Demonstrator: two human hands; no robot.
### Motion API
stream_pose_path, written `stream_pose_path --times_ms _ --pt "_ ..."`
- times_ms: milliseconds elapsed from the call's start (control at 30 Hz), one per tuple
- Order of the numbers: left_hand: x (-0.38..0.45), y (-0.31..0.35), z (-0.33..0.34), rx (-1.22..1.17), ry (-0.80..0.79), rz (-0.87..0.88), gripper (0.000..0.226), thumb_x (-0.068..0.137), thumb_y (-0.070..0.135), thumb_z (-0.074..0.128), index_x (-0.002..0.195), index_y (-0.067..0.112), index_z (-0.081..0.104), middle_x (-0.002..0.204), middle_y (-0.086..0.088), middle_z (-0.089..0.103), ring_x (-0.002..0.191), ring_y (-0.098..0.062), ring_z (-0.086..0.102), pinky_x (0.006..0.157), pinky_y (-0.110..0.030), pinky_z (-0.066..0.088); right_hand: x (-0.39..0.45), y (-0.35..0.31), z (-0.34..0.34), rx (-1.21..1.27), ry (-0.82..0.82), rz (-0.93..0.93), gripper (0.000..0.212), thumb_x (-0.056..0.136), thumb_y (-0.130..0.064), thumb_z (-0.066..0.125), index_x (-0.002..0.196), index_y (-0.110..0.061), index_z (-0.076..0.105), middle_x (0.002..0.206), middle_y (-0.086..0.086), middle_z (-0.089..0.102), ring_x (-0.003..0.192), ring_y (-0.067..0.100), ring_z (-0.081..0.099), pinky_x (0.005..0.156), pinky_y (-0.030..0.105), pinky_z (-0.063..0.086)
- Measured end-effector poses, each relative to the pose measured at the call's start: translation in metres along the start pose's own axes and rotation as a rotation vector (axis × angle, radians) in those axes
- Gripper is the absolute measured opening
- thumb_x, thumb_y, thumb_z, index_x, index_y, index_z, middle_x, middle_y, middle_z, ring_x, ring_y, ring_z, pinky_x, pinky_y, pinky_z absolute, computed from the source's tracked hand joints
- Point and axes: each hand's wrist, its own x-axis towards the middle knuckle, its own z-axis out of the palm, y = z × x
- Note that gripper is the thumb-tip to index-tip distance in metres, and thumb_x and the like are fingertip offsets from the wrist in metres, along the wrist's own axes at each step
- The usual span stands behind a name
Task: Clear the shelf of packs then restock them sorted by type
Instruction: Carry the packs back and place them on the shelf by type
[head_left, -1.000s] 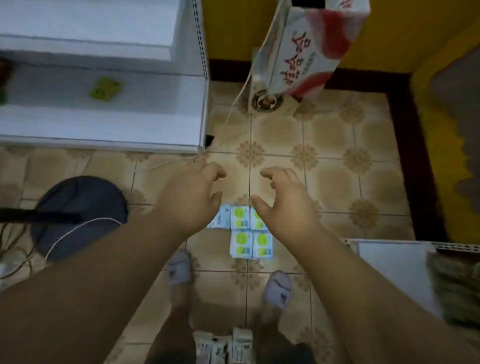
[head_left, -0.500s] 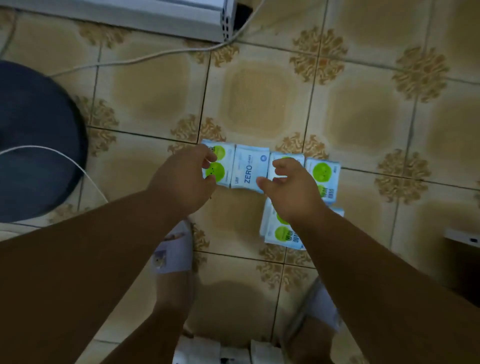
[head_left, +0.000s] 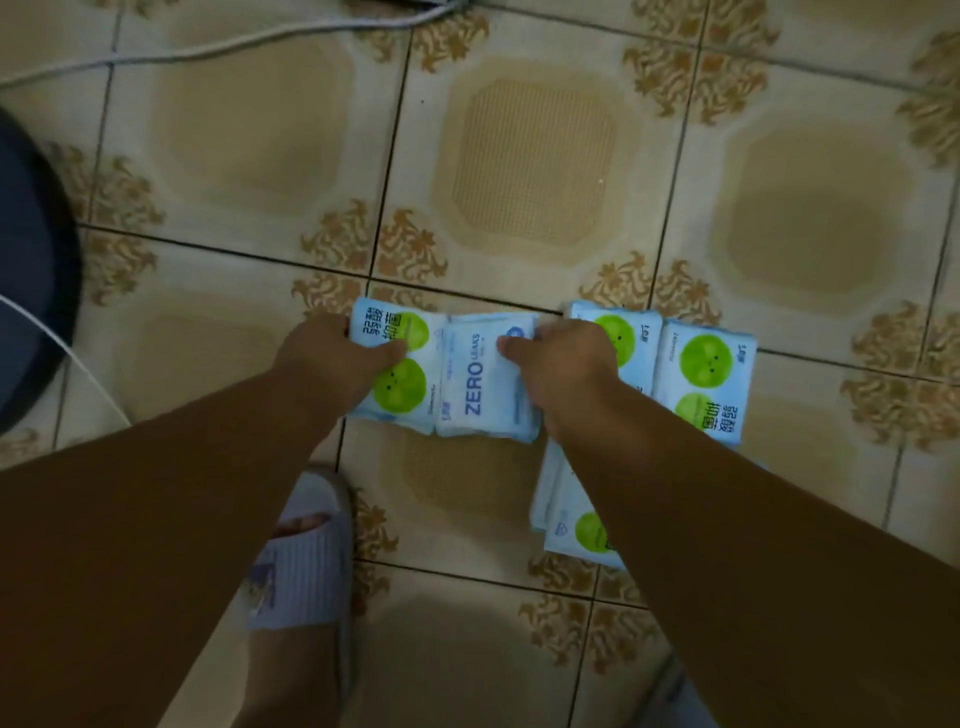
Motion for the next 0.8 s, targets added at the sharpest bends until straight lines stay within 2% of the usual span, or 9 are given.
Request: stream_pose_path --times_ms 67,133,200,267,367,467,533,700,800 --pt "-0.024 0.011 -0.017 -0.136 -0.008 -0.034 0.015 0.082 0.032 0.078 0.084 0.021 0.068 0.098 -0.01 0.071 0.084 -0.027 0.068 0.081 -0.04 0.057 -0.026 -0.011 -0.022 0.242 -0.021 0.009 0.025 0.083 -0.014 0.077 0.067 -0.009 0.058 0.073 0.011 0.062 0.076 0.03 0.066 0.07 0.038 0.057" --pt "-0.064 0.032 -0.034 -0.301 -0.036 -0.064 0.011 0.084 0.023 0.076 0.081 0.024 0.066 0.095 -0.007 0.071 0.074 -0.02 0.068 0.066 -0.031 0.056 -0.071 -0.028 -0.055 0.353 0.002 -0.023 0.025 0.085 -0.009 0.074 0.072 -0.014 0.053 0.068 0.003 0.053 0.062 0.019 0.054 0.055 0.021 0.043" --pt "-0.115 0.067 -0.053 -0.458 -0.082 -0.054 0.012 0.086 0.015 0.072 0.087 0.025 0.066 0.092 -0.001 0.071 0.068 -0.014 0.069 0.057 -0.025 0.054 -0.126 -0.055 -0.103 0.434 0.026 -0.053 0.025 0.088 -0.009 0.071 0.076 -0.021 0.053 0.069 -0.006 0.055 0.056 0.006 0.05 0.053 0.016 0.041" --pt "-0.178 0.116 -0.079 -0.551 -0.125 -0.028 0.013 0.088 0.016 0.071 0.095 0.026 0.066 0.095 0.002 0.071 0.078 -0.015 0.069 0.065 -0.028 0.053 -0.185 -0.09 -0.17 0.527 0.014 -0.076 0.025 0.091 -0.007 0.066 0.076 -0.022 0.053 0.07 -0.01 0.061 0.064 0.006 0.055 0.066 0.027 0.044" --pt "-0.277 0.197 -0.124 -0.668 -0.159 0.037 0.018 0.089 0.017 0.069 0.105 0.024 0.065 0.101 0.001 0.072 0.088 -0.019 0.067 0.075 -0.033 0.051 -0.275 -0.143 -0.276 0.6 0.026 -0.146 0.028 0.094 -0.003 0.058 0.075 -0.022 0.049 0.068 -0.011 0.057 0.077 0.015 0.051 0.076 0.037 0.038" --pt "-0.385 0.286 -0.17 -0.786 -0.249 0.107 0.022 0.092 0.015 0.064 0.113 0.019 0.063 0.105 -0.004 0.073 0.089 -0.021 0.07 0.065 -0.03 0.057 -0.368 -0.208 -0.377 0.643 0.039 -0.234 0.024 0.098 -0.005 0.052 0.08 -0.021 0.048 0.075 -0.013 0.064 0.082 0.014 0.058 0.09 0.051 0.049" --pt "-0.454 0.338 -0.196 -0.821 -0.273 0.164 0.018 0.093 0.017 0.064 0.111 0.018 0.064 0.105 -0.005 0.073 0.084 -0.019 0.072 0.058 -0.028 0.057 -0.431 -0.246 -0.433 0.677 0.041 -0.306 0.021 0.1 -0.005 0.048 0.085 -0.019 0.048 0.086 -0.008 0.066 0.087 0.015 0.061 0.098 0.057 0.046" --pt "-0.585 0.428 -0.249 -0.95 -0.244 0.337 0.011 0.093 0.018 0.064 0.104 0.016 0.062 0.093 -0.003 0.075 0.079 -0.02 0.073 0.059 -0.033 0.059 -0.562 -0.308 -0.541 0.835 0.054 -0.533 0.02 0.099 0.001 0.044 0.093 -0.017 0.05 0.111 0.008 0.062 0.103 0.025 0.06 0.096 0.064 0.046" --pt "-0.633 0.458 -0.265 -1.03 -0.357 0.354 0.019 0.092 0.02 0.066 0.111 0.017 0.064 0.095 -0.005 0.076 0.081 -0.021 0.073 0.066 -0.038 0.059 -0.62 -0.323 -0.576 0.959 0.012 -0.692 0.019 0.096 0.005 0.042 0.093 -0.013 0.047 0.111 0.014 0.061 0.103 0.032 0.063 0.091 0.068 0.047"
